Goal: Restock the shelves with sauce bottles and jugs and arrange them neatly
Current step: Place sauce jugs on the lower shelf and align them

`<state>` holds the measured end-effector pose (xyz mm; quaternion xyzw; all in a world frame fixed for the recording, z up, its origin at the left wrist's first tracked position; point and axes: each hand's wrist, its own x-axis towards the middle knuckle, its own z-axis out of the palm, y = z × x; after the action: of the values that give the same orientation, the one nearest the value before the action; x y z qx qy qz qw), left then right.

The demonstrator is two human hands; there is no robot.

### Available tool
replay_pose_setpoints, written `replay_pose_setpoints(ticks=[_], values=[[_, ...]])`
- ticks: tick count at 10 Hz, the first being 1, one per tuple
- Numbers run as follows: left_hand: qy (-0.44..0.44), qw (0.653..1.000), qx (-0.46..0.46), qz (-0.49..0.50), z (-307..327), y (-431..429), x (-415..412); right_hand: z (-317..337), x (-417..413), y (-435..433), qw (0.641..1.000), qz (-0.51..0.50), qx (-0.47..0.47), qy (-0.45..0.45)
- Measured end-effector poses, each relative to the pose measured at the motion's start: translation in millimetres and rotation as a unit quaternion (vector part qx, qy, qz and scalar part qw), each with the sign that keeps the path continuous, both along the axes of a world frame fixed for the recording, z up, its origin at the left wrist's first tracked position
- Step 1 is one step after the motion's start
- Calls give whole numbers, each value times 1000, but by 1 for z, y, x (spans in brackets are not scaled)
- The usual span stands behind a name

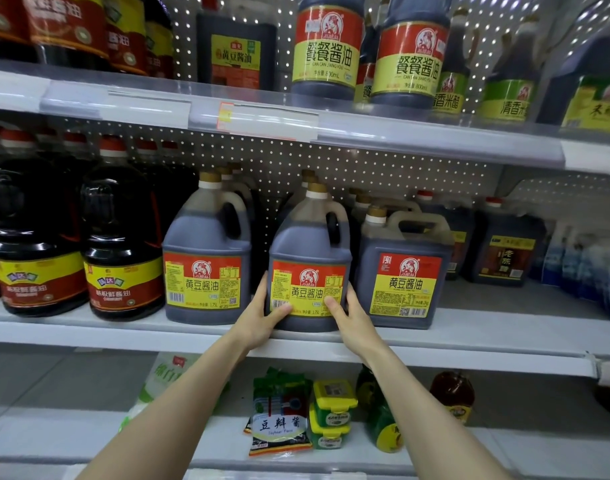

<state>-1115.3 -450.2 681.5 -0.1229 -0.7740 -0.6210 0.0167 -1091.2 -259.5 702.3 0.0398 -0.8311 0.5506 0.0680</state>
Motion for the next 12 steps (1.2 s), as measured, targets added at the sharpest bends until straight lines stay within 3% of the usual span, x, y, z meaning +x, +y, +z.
replay_pose_setpoints(ticks=[6, 12], values=[[13, 1000, -10, 15, -2, 1, -2, 0, -5, 1, 1000, 5, 3, -5], [-19, 998, 55, -12, 5, 1, 2, -3, -6, 4, 1000, 19, 2, -11]])
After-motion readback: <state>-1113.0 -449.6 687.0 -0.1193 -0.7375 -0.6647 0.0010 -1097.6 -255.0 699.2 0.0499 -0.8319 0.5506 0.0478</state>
